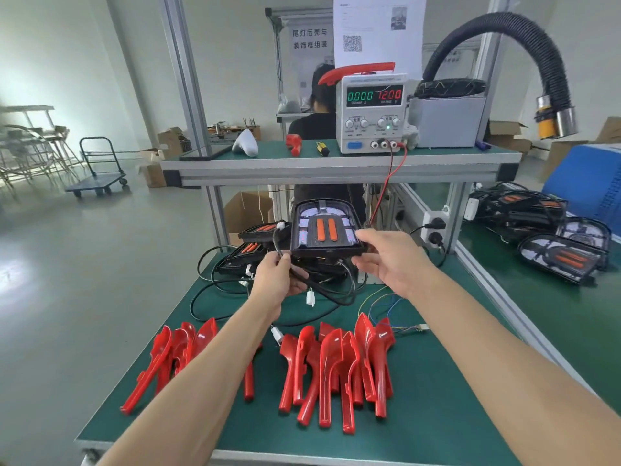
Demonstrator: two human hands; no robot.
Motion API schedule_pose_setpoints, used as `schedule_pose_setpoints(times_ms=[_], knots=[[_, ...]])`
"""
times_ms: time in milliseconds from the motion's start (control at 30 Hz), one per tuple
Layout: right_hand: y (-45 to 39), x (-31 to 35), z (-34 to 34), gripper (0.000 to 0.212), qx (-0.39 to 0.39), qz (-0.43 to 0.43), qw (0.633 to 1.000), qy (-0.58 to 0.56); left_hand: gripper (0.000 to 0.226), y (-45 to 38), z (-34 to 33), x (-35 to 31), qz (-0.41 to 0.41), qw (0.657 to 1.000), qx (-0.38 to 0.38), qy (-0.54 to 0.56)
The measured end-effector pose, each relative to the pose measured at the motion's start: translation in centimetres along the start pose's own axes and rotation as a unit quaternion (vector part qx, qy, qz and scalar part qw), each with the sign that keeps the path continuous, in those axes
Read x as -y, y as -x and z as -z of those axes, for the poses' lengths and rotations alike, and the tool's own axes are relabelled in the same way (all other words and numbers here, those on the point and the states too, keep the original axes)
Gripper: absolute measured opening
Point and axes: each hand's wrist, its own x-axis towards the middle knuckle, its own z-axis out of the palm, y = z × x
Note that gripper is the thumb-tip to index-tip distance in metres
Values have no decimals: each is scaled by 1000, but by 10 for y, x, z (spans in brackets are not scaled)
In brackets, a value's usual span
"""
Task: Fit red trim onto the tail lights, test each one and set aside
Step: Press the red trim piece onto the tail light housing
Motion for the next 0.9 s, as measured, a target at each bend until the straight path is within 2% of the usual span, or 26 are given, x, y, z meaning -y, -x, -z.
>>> schedule_pose_setpoints(times_ms=[167, 267, 367, 433, 533, 600, 700, 767, 900], knots=[[52, -24, 47, 25, 12, 43, 999, 22, 23, 47, -10, 9, -60, 995, 80, -9], [83, -39, 81, 25, -8, 47, 999, 5, 25, 86, -27, 21, -87, 988, 126, -13], [114, -55, 116, 22, -56, 51, 997, 3, 24, 117, -57, 42, -52, 975, 214, 22], [128, -68, 138, 23, -101, 46, 994, 19, 20, 131, -81, 57, 3, 965, 259, 38], [138, -93, 166, 15, -174, 16, 983, 62, 20, 139, -111, 75, 120, 958, 256, 47], [139, -110, 179, 10, -207, -8, 974, 88, 23, 141, -124, 83, 152, 959, 240, 9], [140, -127, 197, 9, -229, -44, 965, 121, 22, 145, -134, 88, 178, 950, 247, -65], [140, -133, 205, 9, -214, -64, 965, 140, 18, 145, -133, 87, 184, 943, 250, -121], [142, -139, 205, 8, -189, -82, 965, 163, 24, 141, -131, 82, 146, 925, 257, -238]])
